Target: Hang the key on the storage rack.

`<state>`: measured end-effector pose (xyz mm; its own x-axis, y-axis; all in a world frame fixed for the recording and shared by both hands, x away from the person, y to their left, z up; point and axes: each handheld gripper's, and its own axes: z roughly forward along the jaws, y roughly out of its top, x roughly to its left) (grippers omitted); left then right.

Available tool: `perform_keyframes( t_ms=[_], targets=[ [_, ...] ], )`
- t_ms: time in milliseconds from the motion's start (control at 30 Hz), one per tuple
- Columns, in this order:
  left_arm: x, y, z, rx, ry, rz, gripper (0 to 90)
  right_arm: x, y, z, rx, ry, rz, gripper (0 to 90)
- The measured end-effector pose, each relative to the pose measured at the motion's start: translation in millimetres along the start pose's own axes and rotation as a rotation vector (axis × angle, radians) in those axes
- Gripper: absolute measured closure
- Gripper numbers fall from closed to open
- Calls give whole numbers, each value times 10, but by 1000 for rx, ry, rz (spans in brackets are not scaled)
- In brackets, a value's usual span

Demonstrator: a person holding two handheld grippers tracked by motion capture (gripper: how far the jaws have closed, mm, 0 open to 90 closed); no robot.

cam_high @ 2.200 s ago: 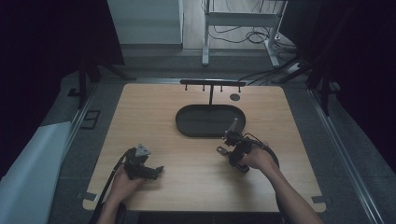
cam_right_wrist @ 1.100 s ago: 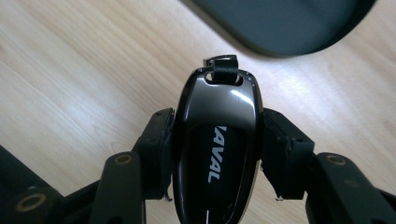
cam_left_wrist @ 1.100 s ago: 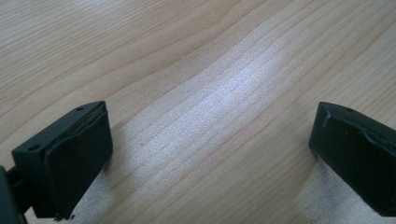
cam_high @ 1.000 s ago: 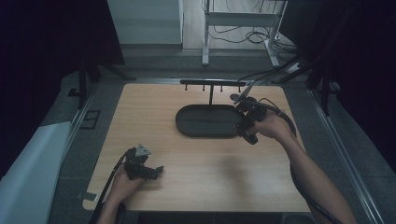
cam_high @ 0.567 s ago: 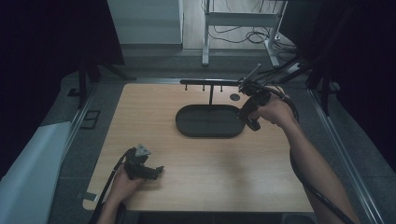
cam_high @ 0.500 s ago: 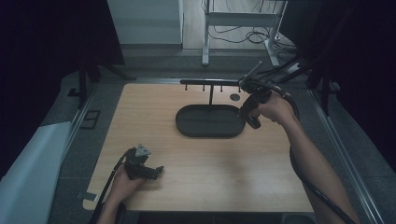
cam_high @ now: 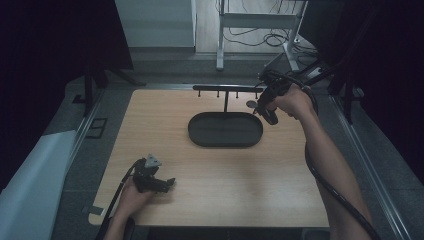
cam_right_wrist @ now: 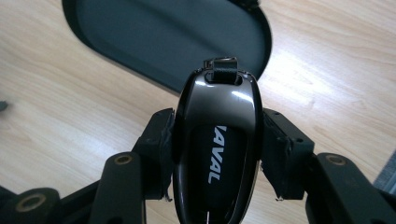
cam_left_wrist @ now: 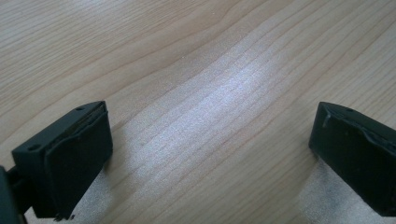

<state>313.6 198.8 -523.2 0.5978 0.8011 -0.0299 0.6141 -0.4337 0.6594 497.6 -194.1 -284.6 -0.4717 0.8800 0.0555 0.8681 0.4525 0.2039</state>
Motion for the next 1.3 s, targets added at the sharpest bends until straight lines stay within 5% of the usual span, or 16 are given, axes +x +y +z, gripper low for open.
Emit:
perform_keyframes(
  t_ms=[767,1033,1300],
  targets=[
    [0,0,0,0,0,0,0,-102,311,-227,-63,-3,73,484],
    [0,0,0,0,0,0,0,-121,359,-193,-78,-22,87,484],
    [0,-1,1,-1,1,0,0,-295,301,-123,-89,-44,136,483]
  ],
)
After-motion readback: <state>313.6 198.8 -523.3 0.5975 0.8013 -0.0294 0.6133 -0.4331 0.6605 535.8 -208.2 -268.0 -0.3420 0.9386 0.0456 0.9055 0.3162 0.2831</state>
